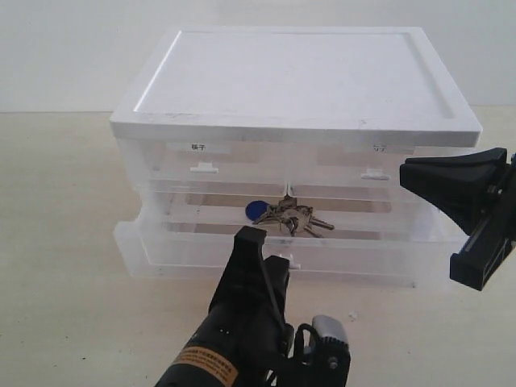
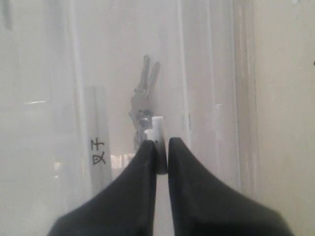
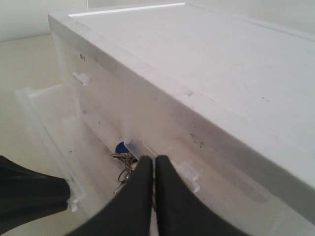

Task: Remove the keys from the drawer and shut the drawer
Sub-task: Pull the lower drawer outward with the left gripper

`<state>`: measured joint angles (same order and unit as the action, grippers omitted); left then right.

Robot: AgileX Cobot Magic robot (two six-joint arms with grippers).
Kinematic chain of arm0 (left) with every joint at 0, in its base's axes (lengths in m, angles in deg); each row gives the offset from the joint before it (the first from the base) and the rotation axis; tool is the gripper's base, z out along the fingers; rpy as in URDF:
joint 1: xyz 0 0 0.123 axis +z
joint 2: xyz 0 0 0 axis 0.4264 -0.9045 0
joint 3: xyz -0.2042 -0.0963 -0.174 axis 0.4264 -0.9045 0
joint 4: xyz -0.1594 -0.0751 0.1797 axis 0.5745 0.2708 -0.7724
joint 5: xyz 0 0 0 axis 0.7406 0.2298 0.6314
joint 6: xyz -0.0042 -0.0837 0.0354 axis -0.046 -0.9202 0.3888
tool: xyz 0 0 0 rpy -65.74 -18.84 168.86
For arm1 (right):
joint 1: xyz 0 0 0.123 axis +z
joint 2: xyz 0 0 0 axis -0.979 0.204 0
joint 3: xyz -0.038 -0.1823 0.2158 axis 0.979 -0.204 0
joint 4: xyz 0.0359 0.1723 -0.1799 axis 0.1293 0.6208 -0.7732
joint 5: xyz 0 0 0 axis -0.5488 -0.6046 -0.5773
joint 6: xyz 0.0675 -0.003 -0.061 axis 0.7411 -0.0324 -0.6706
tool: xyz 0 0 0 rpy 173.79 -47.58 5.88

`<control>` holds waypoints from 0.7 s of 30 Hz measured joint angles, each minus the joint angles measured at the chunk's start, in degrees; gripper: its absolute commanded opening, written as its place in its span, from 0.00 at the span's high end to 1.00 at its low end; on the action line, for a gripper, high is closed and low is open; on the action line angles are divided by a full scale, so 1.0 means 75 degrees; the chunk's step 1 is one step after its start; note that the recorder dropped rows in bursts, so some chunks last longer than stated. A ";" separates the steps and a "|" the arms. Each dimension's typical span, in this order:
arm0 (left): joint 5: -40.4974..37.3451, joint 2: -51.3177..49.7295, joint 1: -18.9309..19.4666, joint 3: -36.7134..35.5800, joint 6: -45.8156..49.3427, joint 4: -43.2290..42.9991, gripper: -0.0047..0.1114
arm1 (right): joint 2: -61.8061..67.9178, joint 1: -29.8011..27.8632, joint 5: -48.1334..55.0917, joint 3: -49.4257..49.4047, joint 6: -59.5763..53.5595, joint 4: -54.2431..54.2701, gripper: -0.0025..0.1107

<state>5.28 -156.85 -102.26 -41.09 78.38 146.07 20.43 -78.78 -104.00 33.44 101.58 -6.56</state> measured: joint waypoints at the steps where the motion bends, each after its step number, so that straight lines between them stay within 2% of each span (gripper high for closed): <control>1: -0.0018 0.0022 -0.0070 0.0003 0.0000 0.0059 0.92 | 0.0000 0.0000 0.0000 0.0000 0.0000 0.0000 0.98; 9: -0.0225 0.0227 -0.0476 -0.0029 0.0028 0.0638 0.92 | 0.0000 0.0000 0.0000 0.0000 0.0000 0.0000 0.98; 21: -0.0277 0.0296 -0.0787 -0.0322 -0.0049 0.0630 0.92 | 0.0000 0.0000 0.0000 0.0000 0.0000 0.0000 0.98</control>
<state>3.20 -154.63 -108.16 -43.51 78.01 150.80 20.43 -78.78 -104.00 33.44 101.58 -6.56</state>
